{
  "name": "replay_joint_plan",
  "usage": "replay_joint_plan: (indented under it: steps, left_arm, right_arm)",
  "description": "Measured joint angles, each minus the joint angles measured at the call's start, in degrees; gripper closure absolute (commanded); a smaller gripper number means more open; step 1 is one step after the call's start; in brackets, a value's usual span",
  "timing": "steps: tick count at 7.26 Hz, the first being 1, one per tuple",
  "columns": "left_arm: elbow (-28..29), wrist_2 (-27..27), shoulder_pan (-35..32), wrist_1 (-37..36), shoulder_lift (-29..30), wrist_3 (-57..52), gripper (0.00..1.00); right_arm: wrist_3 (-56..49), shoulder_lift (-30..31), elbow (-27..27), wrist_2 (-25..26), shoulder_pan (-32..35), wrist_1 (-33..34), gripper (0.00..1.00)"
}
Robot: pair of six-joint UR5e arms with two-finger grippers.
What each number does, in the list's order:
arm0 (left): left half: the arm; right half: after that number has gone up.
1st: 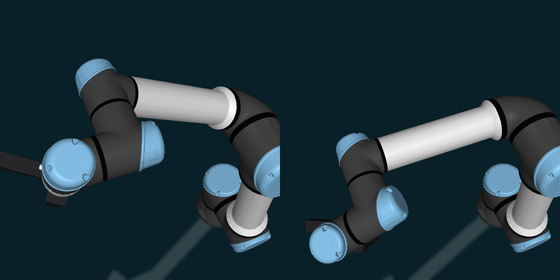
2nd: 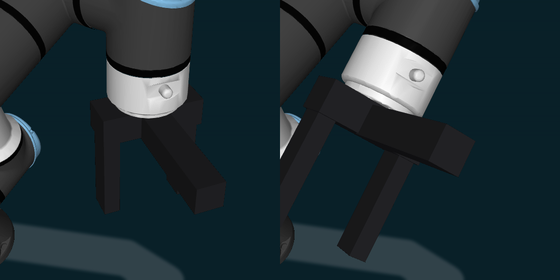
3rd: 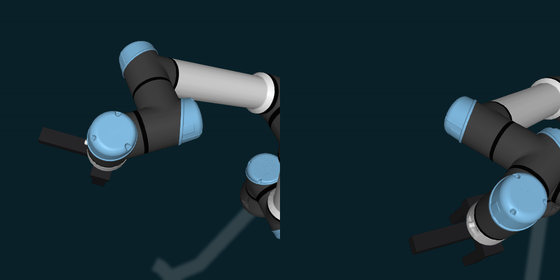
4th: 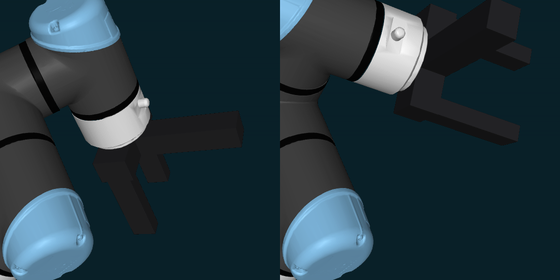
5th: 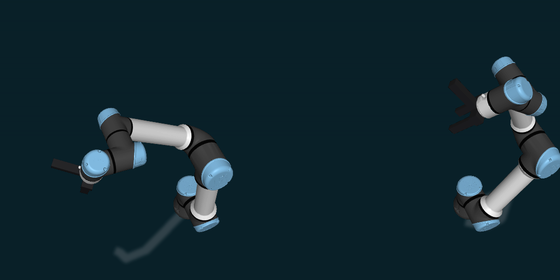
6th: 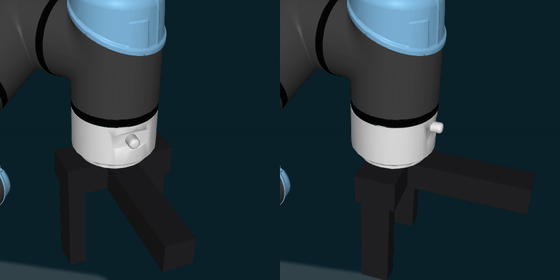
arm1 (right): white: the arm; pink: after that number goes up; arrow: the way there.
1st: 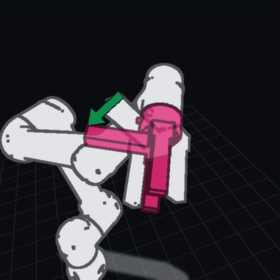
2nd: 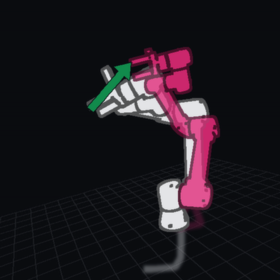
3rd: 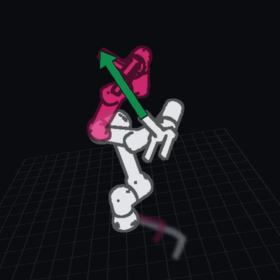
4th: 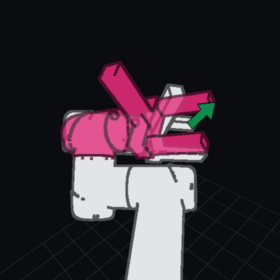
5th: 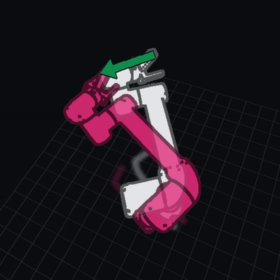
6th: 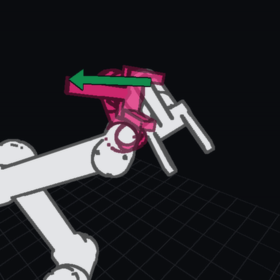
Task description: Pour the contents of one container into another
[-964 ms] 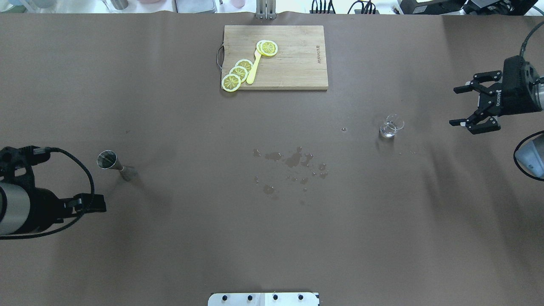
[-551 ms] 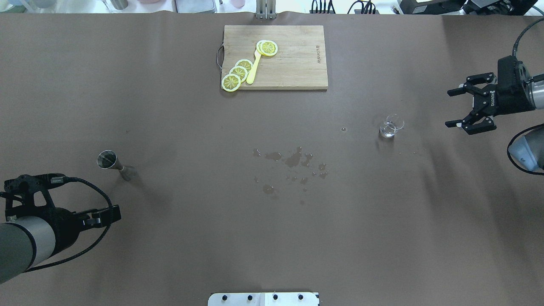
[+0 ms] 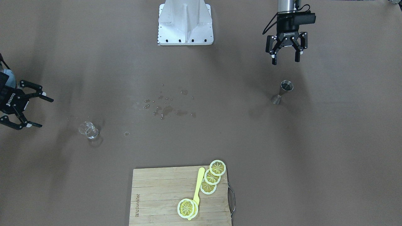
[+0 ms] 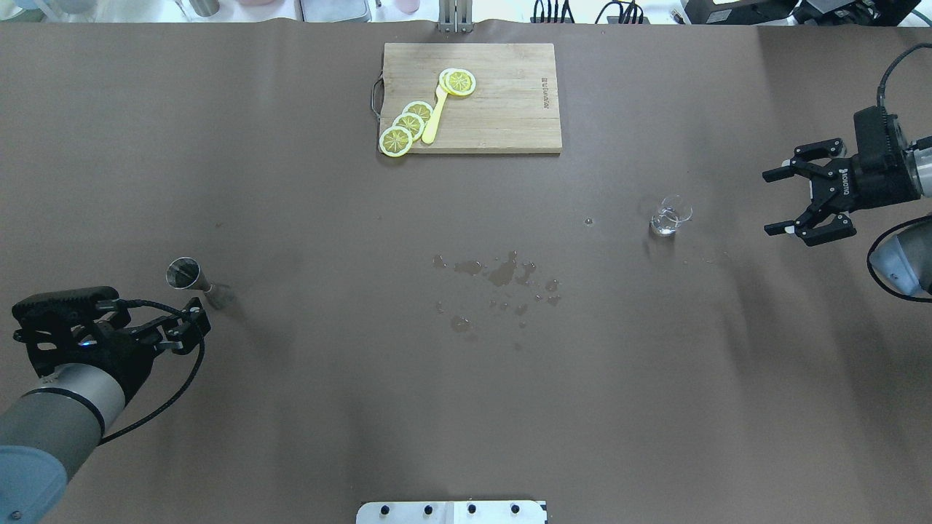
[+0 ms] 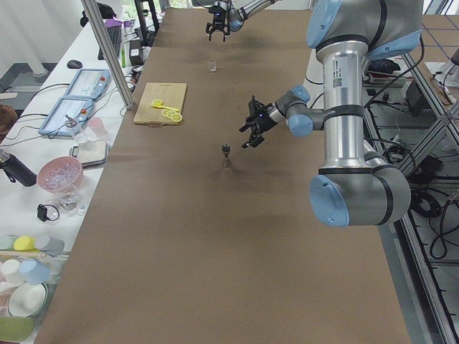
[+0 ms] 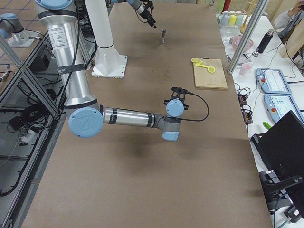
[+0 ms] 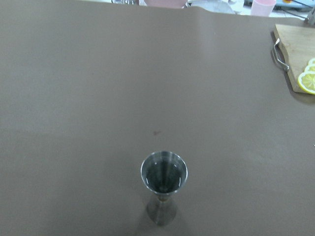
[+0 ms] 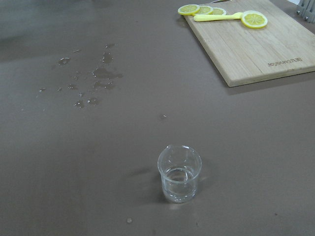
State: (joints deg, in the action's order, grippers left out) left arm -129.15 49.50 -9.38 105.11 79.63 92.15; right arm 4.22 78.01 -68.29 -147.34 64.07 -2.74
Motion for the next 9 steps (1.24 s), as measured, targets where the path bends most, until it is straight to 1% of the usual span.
replay_joint_plan:
  steps: [2, 4, 7, 9]
  left_arm:
    - [6.48, -6.77, 1.74, 4.73, 2.42, 4.44, 0.02]
    - [10.91, -12.62, 3.4, 6.48, 4.7, 7.74, 0.02]
    - [15.15, -16.87, 5.1, 6.17, 5.24, 8.59, 0.03]
    - [19.61, -19.74, 5.86, 6.14, 7.09, 11.12, 0.03]
  right_arm:
    - [-0.01, -0.41, 0.57, -0.44, -0.21, -1.43, 0.0]
    - [-1.2, -0.61, 0.99, 2.27, -1.66, -1.91, 0.01]
    - [-3.83, -0.39, 1.36, 10.14, -7.4, -1.73, 0.01]
    - [-4.25, -1.86, 4.06, 12.26, -9.42, -1.7, 0.01]
